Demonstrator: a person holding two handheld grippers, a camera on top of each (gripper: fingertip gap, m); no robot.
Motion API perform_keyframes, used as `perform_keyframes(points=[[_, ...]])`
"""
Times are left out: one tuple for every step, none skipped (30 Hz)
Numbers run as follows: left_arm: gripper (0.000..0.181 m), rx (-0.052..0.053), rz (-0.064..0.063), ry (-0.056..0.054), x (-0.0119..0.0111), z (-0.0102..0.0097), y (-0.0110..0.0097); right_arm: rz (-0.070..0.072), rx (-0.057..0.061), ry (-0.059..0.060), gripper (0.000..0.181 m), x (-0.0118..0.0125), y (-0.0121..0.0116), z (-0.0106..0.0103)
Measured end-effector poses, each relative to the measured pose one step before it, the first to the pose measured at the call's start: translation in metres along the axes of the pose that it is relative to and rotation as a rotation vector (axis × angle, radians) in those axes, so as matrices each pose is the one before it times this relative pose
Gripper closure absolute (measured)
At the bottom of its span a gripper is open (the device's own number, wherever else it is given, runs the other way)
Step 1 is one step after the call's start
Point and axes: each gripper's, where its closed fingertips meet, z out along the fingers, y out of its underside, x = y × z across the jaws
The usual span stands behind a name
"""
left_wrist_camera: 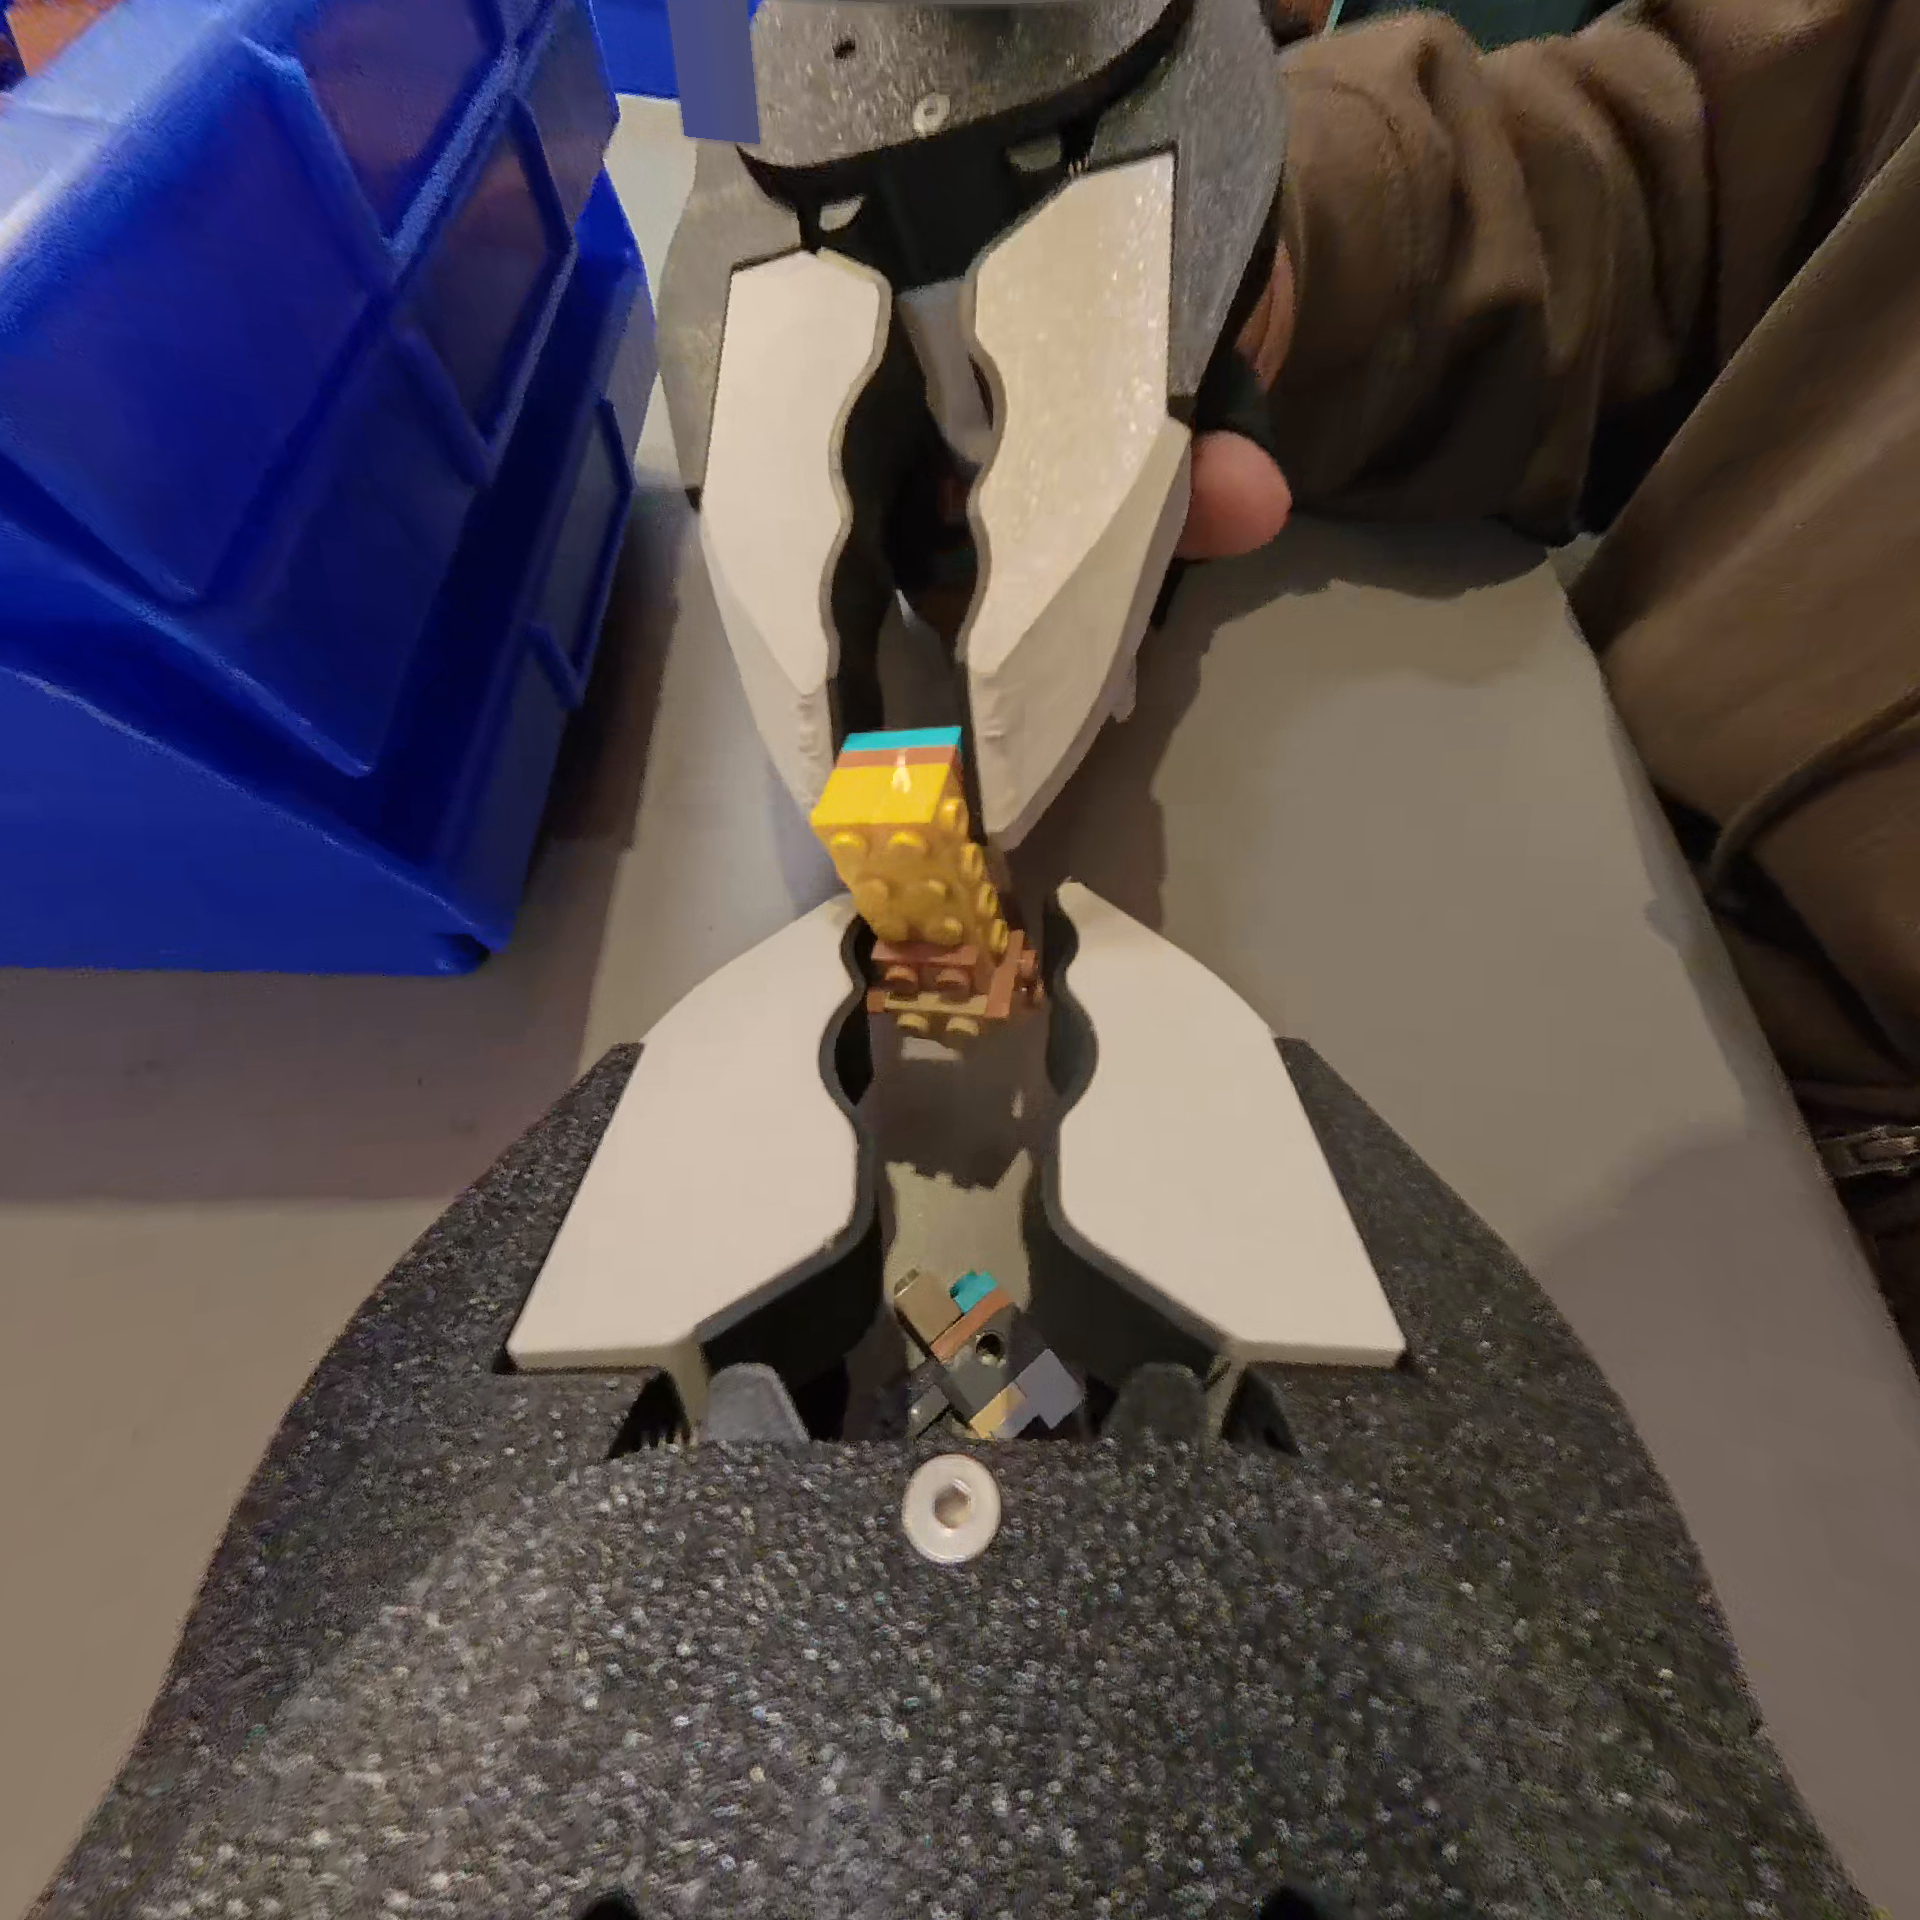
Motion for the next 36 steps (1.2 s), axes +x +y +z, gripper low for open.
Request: perform_keyframes(points=[[0.152, 0.0210, -0.0275, 0.0211, 0.00110, -0.00204, -0.00292, 0.0090, 0.0139, -0.0103, 0.165, -0.00083, -0.00221, -0.00098], [0.152, 0.0203, -0.0267, 0.0239, 0.00149, -0.00208, -0.00306, 0.0060, 0.0117, -0.0129, 0.164, -0.00140, -0.00187, -0.00098], [0.152, 0.0170, -0.0203, 0.0273, 0.00251, -0.00148, -0.00227, 0.0027, 0.0087, -0.0147, 0.164, -0.00169, -0.00156, -0.00095], [0.152, 0.0075, -0.0141, 0.0251, 0.00268, -0.00051, -0.00086, 0.0027, 0.0014, -0.0172, 0.164, -0.00189, -0.00038, -0.00090], [0.152, -0.0001, -0.0134, 0.0229, 0.00260, 0.00020, 0.00034, 0.0002, -0.0055, -0.0179, 0.164, -0.00179, 0.00098, -0.00060], [0.153, 0.0032, -0.0203, 0.0247, 0.00251, 0.00054, 0.00016, -0.0047, -0.0056, -0.0156, 0.164, -0.00161, 0.00118, -0.00063], [0.153, 0.0080, -0.0248, 0.0326, 0.00320, 0.00059, -0.00028, -0.0029, -0.0039, -0.0192, 0.164, -0.00196, 0.00104, -0.00079], [0.153, 0.0108, -0.0270, 0.0305, 0.00278, 0.00048, -0.00062, -0.0013, -0.0033, -0.0197, 0.164, -0.00189, 0.00080, -0.00096], [0.153, 0.0083, -0.0235, 0.0238, 0.00187, 0.00011, -0.00067, -0.0012, -0.0015, -0.0152, 0.164, -0.00136, 0.00047, -0.00085], [0.153, 0.0092, -0.0147, 0.0207, 0.00194, -0.00022, -0.00081, 0.0001, 0.0009, -0.0145, 0.163, -0.00131, 0.00006, -0.00081], [0.153, 0.0129, -0.0075, 0.0298, 0.00346, -0.00097, -0.00150, -0.0044, 0.0019, -0.0258, 0.164, -0.00319, 0.00005, -0.00107], [0.153, 0.0213, -0.0074, 0.0151, 0.00175, -0.00189, -0.00304, -0.0075, 0.0051, -0.0168, 0.164, -0.00242, -0.00070, -0.00129], [0.153, 0.0087, -0.0043, -0.0040, -0.00057, -0.00120, -0.00194, -0.0010, 0.0061, -0.0024, 0.164, -0.00025, -0.00109, -0.00094], [0.153, -0.0078, 0.0060, -0.0221, -0.00239, -0.00001, 0.00030, 0.0134, 0.0028, 0.0098, 0.164, 0.00170, -0.00095, -0.00003], [0.153, -0.0129, 0.0123, -0.0213, -0.00178, 0.00070, 0.00122, 0.0188, -0.0025, 0.0101, 0.164, 0.00179, -0.00005, 0.00036], [0.153, -0.0051, 0.0050, -0.0099, -0.00040, 0.00050, 0.00029, 0.0055, -0.0004, 0.0054, 0.164, 0.00055, -0.00019, 0.00014], [0.153, 0.0011, -0.0009, -0.0082, -0.00070, 0.00018, -0.00052, -0.0042, 0.0039, 0.0089, 0.164, 0.00062, -0.00066, 0.00002], [0.153, 0.0022, -0.0028, -0.0051, -0.00069, -0.00024, -0.00058, 0.0003, 0.0030, 0.0061, 0.164, 0.00067, -0.00062, -0.00013], [0.153, 0.0061, -0.0053, -0.0058, -0.00116, -0.00044, -0.00090, 0.0086, 0.0045, 0.0037, 0.164, 0.00107, -0.00079, -0.00008], [0.153, 0.0064, -0.0073, -0.0037, -0.00099, -0.00049, -0.00079, 0.0111, 0.0059, 0.0024, 0.164, 0.00107, -0.00065, -0.00022], [0.153, 0.0047, -0.0068, -0.0060, -0.00127, -0.00031, -0.00068, 0.0084, 0.0032, 0.0039, 0.164, 0.00110, -0.00038, -0.00043], [0.153, 0.0031, -0.0063, -0.0089, -0.00159, -0.00015, -0.00041, 0.0052, -0.0001, 0.0071, 0.164, 0.00151, -0.00002, -0.00037], [0.153, 0.0034, -0.0080, -0.0097, -0.00185, -0.00035, -0.00039, 0.0059, -0.0025, 0.0091, 0.164, 0.00181, 0.00025, -0.00054], [0.153, 0.0051, -0.0086, 0.0009, -0.00052, -0.00033, -0.00062, 0.0065, -0.0025, 0.0031, 0.164, 0.00113, 0.00029, -0.00051], [0.153, 0.0083, -0.0085, 0.0071, 0.00045, -0.00039, -0.00099, 0.0055, 0.0007, -0.0036, 0.164, -0.00006, -0.00003, -0.00049], [0.153, 0.0086, -0.0101, 0.0082, 0.00067, -0.00044, -0.00092, 0.0037, 0.0040, -0.0045, 0.165, -0.00034, -0.00061, -0.00051], [0.153, 0.0118, -0.0145, 0.0057, -0.00012, -0.00089, -0.00140, 0.0024, 0.0062, -0.0035, 0.165, -0.00013, -0.00090, -0.00096], [0.153, 0.0161, -0.0196, 0.0078, -0.00032, -0.00158, -0.00199, 0.0042, 0.0045, -0.0022, 0.165, 0.00023, -0.00071, -0.00117], [0.153, 0.0181, -0.0200, 0.0089, -0.00035, -0.00192, -0.00232, 0.0054, 0.0046, -0.0014, 0.165, 0.00046, -0.00073, -0.00115], [0.153, 0.0186, -0.0150, 0.0019, -0.00100, -0.00226, -0.00252, 0.0031, 0.0040, 0.0014, 0.165, 0.00071, -0.00054, -0.00119], [0.153, 0.0112, -0.0086, -0.0064, -0.00179, -0.00213, -0.00188, -0.0006, 0.0008, 0.0027, 0.165, 0.00059, -0.00016, -0.00085], [0.153, 0.0014, -0.0013, -0.0137, -0.00226, -0.00186, -0.00069, -0.0037, 0.0013, 0.0044, 0.165, 0.00045, -0.00050, -0.00088], [0.153, 0.0003, 0.0037, -0.0190, -0.00246, -0.00156, -0.00064, -0.0054, 0.0035, 0.0054, 0.165, 0.00026, -0.00124, -0.00082], [0.153, 0.0020, 0.0042, -0.0141, -0.00159, -0.00128, -0.00109, -0.0080, 0.0068, 0.0047, 0.165, -0.00018, -0.00211, -0.00109], [0.153, 0.0050, 0.0033, -0.0064, -0.00033, -0.00104, -0.00149, -0.0107, 0.0096, 0.0063, 0.165, -0.00039, -0.00269, -0.00136], [0.153, 0.0095, 0.0018, -0.0051, -0.00010, -0.00087, -0.00217, -0.0146, 0.0075, 0.0117, 0.165, -0.00005, -0.00296, -0.00142]])
